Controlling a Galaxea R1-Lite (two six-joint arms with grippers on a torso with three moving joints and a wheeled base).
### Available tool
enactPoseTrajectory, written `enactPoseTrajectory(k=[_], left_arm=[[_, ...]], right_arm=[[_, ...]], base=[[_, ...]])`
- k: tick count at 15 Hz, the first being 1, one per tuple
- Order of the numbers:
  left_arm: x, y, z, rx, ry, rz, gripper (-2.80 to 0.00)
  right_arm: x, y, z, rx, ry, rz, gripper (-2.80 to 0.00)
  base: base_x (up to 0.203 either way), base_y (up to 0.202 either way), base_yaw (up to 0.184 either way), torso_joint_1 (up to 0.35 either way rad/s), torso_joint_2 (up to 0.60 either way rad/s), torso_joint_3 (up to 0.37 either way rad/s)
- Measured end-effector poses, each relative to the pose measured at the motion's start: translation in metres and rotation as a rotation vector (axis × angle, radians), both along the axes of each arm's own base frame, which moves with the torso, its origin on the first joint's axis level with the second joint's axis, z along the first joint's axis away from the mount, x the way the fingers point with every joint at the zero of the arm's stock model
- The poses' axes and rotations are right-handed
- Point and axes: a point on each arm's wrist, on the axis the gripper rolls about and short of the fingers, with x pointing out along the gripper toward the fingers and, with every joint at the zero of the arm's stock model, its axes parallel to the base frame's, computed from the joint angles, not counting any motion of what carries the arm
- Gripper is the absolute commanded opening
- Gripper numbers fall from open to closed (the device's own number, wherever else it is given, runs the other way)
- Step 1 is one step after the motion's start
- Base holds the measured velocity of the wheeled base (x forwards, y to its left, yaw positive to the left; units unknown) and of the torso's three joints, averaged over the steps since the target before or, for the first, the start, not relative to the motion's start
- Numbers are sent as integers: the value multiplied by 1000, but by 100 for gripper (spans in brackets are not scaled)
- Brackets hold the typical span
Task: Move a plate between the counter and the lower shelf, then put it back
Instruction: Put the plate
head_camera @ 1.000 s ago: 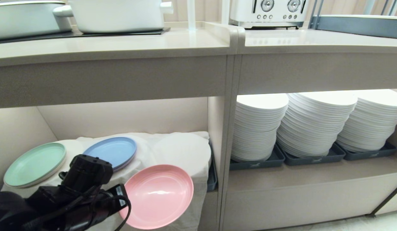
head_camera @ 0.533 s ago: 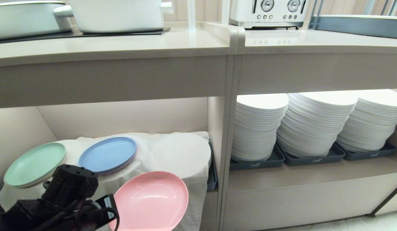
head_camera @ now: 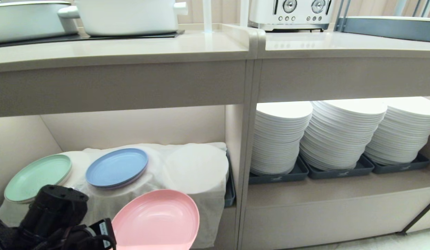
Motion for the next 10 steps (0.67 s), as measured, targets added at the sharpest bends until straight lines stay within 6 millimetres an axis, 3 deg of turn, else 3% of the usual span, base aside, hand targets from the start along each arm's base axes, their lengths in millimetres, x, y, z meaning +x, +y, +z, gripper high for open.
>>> enactPoseTrajectory(k=[10], left_arm=[[-34,16,7,-4,-12,-5,-280]], right_arm=[[0,0,0,0,-1,1,-280]], base=[[0,0,0,0,0,0]])
